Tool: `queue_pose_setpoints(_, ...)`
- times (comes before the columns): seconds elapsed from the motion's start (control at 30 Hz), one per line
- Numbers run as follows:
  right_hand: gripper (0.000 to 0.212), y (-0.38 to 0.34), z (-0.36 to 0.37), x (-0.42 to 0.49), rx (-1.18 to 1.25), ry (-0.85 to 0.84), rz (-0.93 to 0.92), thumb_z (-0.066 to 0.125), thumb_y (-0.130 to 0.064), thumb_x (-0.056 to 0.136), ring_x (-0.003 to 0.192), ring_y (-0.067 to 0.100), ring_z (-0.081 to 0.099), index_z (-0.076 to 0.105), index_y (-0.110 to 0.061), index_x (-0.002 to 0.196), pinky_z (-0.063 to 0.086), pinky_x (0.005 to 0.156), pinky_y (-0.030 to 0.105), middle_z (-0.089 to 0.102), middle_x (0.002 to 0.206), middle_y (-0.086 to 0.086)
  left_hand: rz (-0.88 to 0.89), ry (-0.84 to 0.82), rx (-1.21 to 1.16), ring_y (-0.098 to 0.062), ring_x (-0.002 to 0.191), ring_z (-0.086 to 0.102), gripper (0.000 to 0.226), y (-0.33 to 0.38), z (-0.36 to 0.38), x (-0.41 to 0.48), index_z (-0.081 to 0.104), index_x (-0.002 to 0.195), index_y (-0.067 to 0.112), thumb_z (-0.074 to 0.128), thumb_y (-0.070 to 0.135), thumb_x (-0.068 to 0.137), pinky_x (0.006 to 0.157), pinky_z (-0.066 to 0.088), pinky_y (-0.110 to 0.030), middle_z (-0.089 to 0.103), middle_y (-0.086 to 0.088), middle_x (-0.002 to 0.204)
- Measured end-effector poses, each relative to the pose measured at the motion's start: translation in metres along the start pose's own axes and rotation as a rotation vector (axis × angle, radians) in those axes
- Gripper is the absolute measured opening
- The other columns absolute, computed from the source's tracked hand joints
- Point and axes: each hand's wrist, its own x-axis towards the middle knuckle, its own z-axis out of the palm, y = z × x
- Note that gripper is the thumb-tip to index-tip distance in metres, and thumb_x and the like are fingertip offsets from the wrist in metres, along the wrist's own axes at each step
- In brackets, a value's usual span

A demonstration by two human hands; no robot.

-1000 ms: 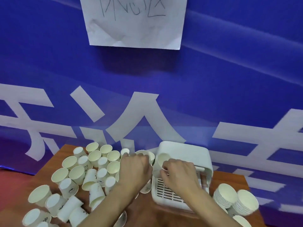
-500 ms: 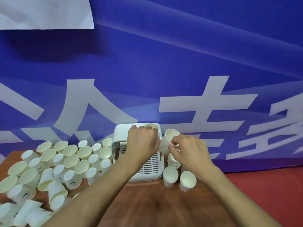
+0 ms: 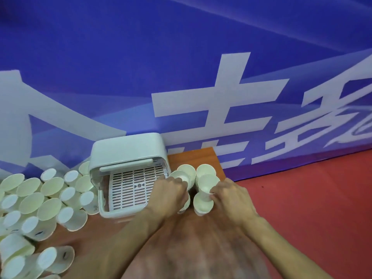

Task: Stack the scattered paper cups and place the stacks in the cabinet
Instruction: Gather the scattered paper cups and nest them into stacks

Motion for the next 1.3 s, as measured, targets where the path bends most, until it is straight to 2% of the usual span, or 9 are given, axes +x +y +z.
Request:
queue_pose_setpoints(0.23, 0.011, 0.007, 0.039, 0.000, -0.059, -0.007, -0.078, 0.064, -0.035, 0.085, 0.080, 0.013, 0.056, 0.068, -0.030, 0.076, 0.030, 0.049, 0.024, 0.062, 0.077, -0.012, 0.038, 0.063, -0.014, -0.026, 0.045, 0.050, 0.011, 0.007, 0.007, -0.009, 0.054, 0.056, 0.018, 0.058, 0.023, 0.064, 0.054, 0.025, -0.030, 0.052, -0.002, 0.052)
queue_pose_setpoints(0.33, 0.012, 0.007, 0.048, -0.004, -0.024, 0.027, -0.094, 0.068, -0.033, 0.082, 0.077, 0.013, 0.057, 0.065, -0.028, 0.071, 0.036, 0.045, 0.025, 0.059, 0.074, -0.011, 0.086, 0.060, 0.022, -0.025, 0.046, 0.048, 0.012, 0.008, 0.005, -0.017, 0.055, 0.058, 0.019, 0.048, 0.023, 0.066, 0.056, 0.029, -0.030, 0.051, -0.001, 0.053)
queue_pose_setpoints(0.57, 0.019, 0.009, 0.067, -0.003, -0.006, 0.025, -0.093, 0.059, -0.031, 0.087, 0.077, 0.014, 0.054, 0.057, -0.027, 0.068, 0.043, 0.046, 0.035, 0.056, 0.074, -0.009, 0.105, -0.131, -0.012, -0.024, 0.046, 0.048, 0.021, 0.011, 0.009, -0.028, 0.054, 0.058, 0.021, 0.074, 0.025, 0.052, 0.054, 0.035, -0.030, 0.051, -0.001, 0.053)
queue_pose_setpoints(0.83, 0.030, 0.006, 0.084, 0.000, -0.046, -0.130, -0.067, 0.054, -0.050, 0.084, 0.071, 0.011, 0.061, 0.063, -0.028, 0.065, 0.046, 0.052, 0.029, 0.060, 0.069, -0.011, 0.118, -0.289, -0.026, -0.020, 0.048, 0.055, 0.023, 0.017, 0.039, -0.005, 0.061, 0.056, 0.021, 0.082, 0.029, 0.048, 0.056, 0.043, -0.029, 0.057, 0.001, 0.053)
queue_pose_setpoints(0.93, 0.036, 0.005, 0.086, 0.001, -0.063, -0.162, -0.080, 0.047, -0.050, 0.085, 0.067, 0.011, 0.060, 0.063, -0.029, 0.061, 0.045, 0.050, 0.027, 0.058, 0.066, -0.013, 0.110, -0.385, -0.048, -0.025, 0.073, 0.064, 0.008, 0.019, 0.039, -0.004, 0.070, 0.079, 0.018, 0.072, 0.021, 0.072, 0.072, 0.044, -0.034, 0.068, -0.005, 0.077)
queue_pose_setpoints(1.0, 0.037, 0.005, 0.087, 0.004, -0.072, -0.196, -0.080, 0.044, -0.049, 0.084, 0.066, 0.011, 0.061, 0.064, -0.029, 0.061, 0.046, 0.048, 0.027, 0.059, 0.066, -0.013, 0.090, -0.412, -0.027, -0.031, 0.094, 0.062, 0.018, 0.018, 0.049, -0.003, 0.068, 0.100, 0.013, 0.056, 0.011, 0.087, 0.084, 0.040, -0.037, 0.068, -0.012, 0.100)
queue_pose_setpoints(1.07, 0.038, 0.006, 0.088, 0.007, -0.086, -0.217, -0.084, 0.043, -0.050, 0.086, 0.071, 0.013, 0.063, 0.068, -0.029, 0.066, 0.049, 0.051, 0.029, 0.062, 0.070, -0.013, 0.099, -0.438, -0.010, -0.033, 0.102, 0.061, 0.025, 0.016, 0.055, 0.000, 0.067, 0.107, 0.010, 0.050, 0.004, 0.090, 0.087, 0.040, -0.037, 0.067, -0.014, 0.108)
queue_pose_setpoints(1.2, 0.034, 0.005, 0.084, 0.016, -0.069, -0.367, -0.074, 0.044, -0.048, 0.099, 0.107, 0.018, 0.059, 0.070, -0.025, 0.101, 0.048, 0.081, 0.037, 0.067, 0.104, -0.005, 0.150, -0.467, -0.024, -0.034, 0.106, 0.059, 0.028, 0.014, 0.063, 0.000, 0.064, 0.112, 0.006, 0.051, -0.004, 0.089, 0.086, 0.041, -0.038, 0.065, -0.015, 0.113)
queue_pose_setpoints(1.3, 0.036, 0.001, 0.081, 0.023, -0.084, -0.438, -0.062, 0.044, -0.049, 0.100, 0.112, 0.020, 0.058, 0.069, -0.024, 0.107, 0.044, 0.083, 0.036, 0.065, 0.111, -0.003, 0.155, -0.450, -0.044, -0.035, 0.105, 0.058, 0.028, 0.010, 0.072, -0.002, 0.065, 0.110, 0.005, 0.046, -0.004, 0.091, 0.083, 0.040, -0.039, 0.066, -0.016, 0.111)
